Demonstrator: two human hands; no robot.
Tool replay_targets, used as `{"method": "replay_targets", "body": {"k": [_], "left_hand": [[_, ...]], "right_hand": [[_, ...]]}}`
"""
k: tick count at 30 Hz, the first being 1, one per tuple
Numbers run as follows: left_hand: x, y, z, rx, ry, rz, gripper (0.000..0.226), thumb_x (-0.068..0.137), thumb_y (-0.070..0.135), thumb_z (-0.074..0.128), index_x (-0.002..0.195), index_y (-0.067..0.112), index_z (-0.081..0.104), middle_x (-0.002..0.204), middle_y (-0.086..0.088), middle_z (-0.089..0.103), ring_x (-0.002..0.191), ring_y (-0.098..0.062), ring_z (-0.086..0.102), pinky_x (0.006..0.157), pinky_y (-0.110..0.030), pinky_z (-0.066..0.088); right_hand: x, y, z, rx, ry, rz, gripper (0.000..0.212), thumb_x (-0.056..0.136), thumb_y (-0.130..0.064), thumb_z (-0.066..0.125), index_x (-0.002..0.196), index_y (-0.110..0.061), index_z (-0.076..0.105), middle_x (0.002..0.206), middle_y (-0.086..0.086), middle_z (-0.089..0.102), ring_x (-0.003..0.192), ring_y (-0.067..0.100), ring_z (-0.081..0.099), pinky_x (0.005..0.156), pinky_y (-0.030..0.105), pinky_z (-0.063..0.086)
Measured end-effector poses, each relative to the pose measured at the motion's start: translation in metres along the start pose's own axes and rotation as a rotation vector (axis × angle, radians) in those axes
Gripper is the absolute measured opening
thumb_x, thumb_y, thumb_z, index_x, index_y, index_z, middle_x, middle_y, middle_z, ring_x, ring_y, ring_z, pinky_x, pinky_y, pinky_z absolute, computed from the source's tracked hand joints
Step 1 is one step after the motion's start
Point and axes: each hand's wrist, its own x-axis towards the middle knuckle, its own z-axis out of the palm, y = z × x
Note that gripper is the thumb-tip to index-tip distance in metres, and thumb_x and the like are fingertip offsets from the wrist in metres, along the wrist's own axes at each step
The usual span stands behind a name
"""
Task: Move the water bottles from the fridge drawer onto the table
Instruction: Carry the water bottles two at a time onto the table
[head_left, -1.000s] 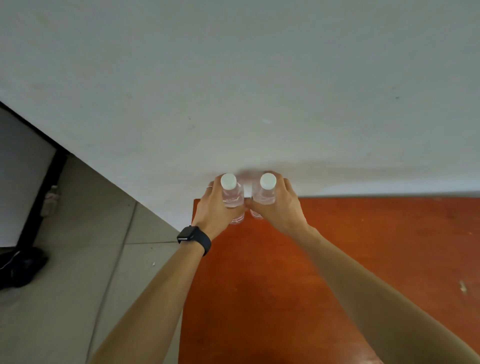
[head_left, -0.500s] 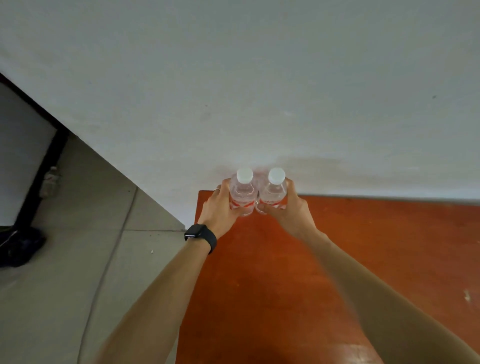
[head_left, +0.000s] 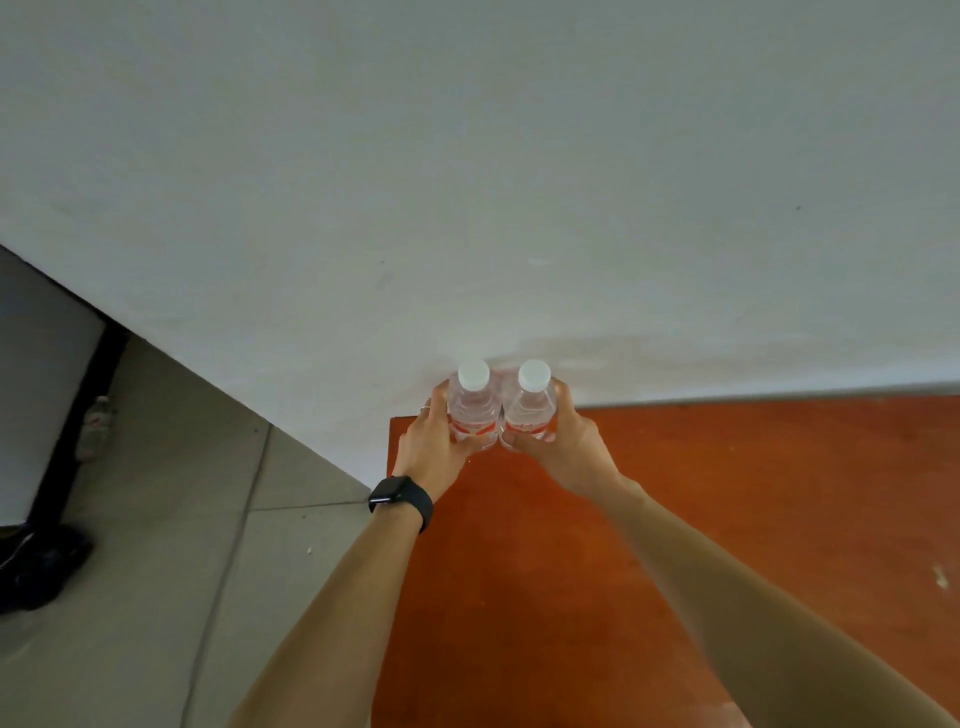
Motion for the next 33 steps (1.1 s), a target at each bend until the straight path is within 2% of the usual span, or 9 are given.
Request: {"method": "replay_targets", "body": {"k": [9,13,15,17,20,23,26,30,33], "left_hand": [[-0.012,0.014,-0.002,-0.046,-0.007,-0.048,0.086,0.080,0.046,0.080,0.145,0.037,0.024,0.133,0.002,0.062,0.112,-0.023,0.066,0.089,-0.047,0.059],[-0.022,0.016,-0.008,0.001,-0.009,-0.108,0.073,0.088,0.034,0.073,0.145,0.029,0.028,0.133,-0.001,0.062,0.100,-0.019,0.069,0.078,-0.032,0.056],[-0.034,0.020,-0.013,0.075,0.015,-0.135,0.065,0.093,0.032,0.067,0.147,0.024,0.032,0.133,-0.005,0.062,0.094,-0.017,0.066,0.074,-0.030,0.052],[-0.053,0.028,-0.014,0.170,0.087,-0.160,0.057,0.097,0.026,0.060,0.147,0.021,0.034,0.132,-0.007,0.061,0.087,-0.016,0.063,0.069,-0.030,0.050],[-0.085,0.045,-0.009,0.300,0.145,-0.144,0.047,0.098,0.024,0.054,0.143,0.026,0.038,0.126,-0.001,0.063,0.088,-0.016,0.066,0.066,-0.032,0.054],[-0.115,0.068,0.009,0.463,0.069,-0.014,0.041,0.099,0.028,0.052,0.139,0.030,0.044,0.119,0.003,0.065,0.099,-0.015,0.063,0.076,-0.033,0.057],[-0.135,0.098,0.033,0.544,-0.048,0.107,0.040,0.099,0.030,0.049,0.139,0.031,0.047,0.120,0.004,0.066,0.111,-0.019,0.060,0.088,-0.036,0.053],[-0.179,0.161,0.098,0.693,-0.327,0.301,0.043,0.099,0.032,0.049,0.141,0.028,0.049,0.128,-0.001,0.064,0.119,-0.024,0.058,0.096,-0.038,0.049],[-0.227,0.219,0.163,0.757,-0.463,0.461,0.046,0.100,0.033,0.048,0.146,0.027,0.046,0.137,-0.003,0.059,0.124,-0.026,0.055,0.098,-0.039,0.049]], "right_hand": [[-0.003,-0.007,-0.006,-0.043,-0.063,-0.012,0.089,0.085,-0.031,0.078,0.150,-0.028,0.016,0.130,-0.002,0.061,0.111,0.019,0.063,0.087,0.031,0.053],[-0.011,-0.002,-0.009,-0.093,-0.106,0.050,0.103,0.084,-0.019,0.076,0.155,-0.030,0.002,0.132,0.006,0.063,0.110,0.025,0.066,0.090,0.040,0.057],[-0.019,-0.003,-0.015,-0.130,-0.121,0.093,0.095,0.087,-0.021,0.072,0.157,-0.024,0.008,0.138,0.010,0.059,0.111,0.026,0.065,0.092,0.042,0.057],[-0.034,-0.005,-0.026,-0.216,-0.130,0.095,0.080,0.091,-0.025,0.068,0.156,-0.019,0.022,0.149,0.009,0.049,0.126,0.029,0.057,0.103,0.042,0.051],[-0.069,0.002,-0.048,-0.357,-0.112,0.051,0.059,0.096,-0.036,0.061,0.150,-0.026,0.040,0.158,0.003,0.038,0.141,0.026,0.042,0.114,0.041,0.038],[-0.118,0.026,-0.071,-0.422,-0.107,0.029,0.042,0.100,-0.041,0.054,0.142,-0.034,0.051,0.158,-0.004,0.037,0.145,0.022,0.035,0.117,0.040,0.032],[-0.176,0.060,-0.100,-0.467,-0.127,0.053,0.039,0.102,-0.046,0.048,0.139,-0.036,0.053,0.156,-0.008,0.040,0.144,0.019,0.036,0.117,0.039,0.031],[-0.290,0.128,-0.161,-0.455,-0.098,0.167,0.039,0.100,-0.049,0.051,0.133,-0.031,0.059,0.142,-0.007,0.055,0.109,0.014,0.067,0.097,0.031,0.053],[-0.387,0.176,-0.205,-0.487,0.038,0.232,0.036,0.102,-0.044,0.048,0.134,-0.033,0.059,0.139,-0.012,0.058,0.127,0.011,0.055,0.108,0.030,0.043]]}}
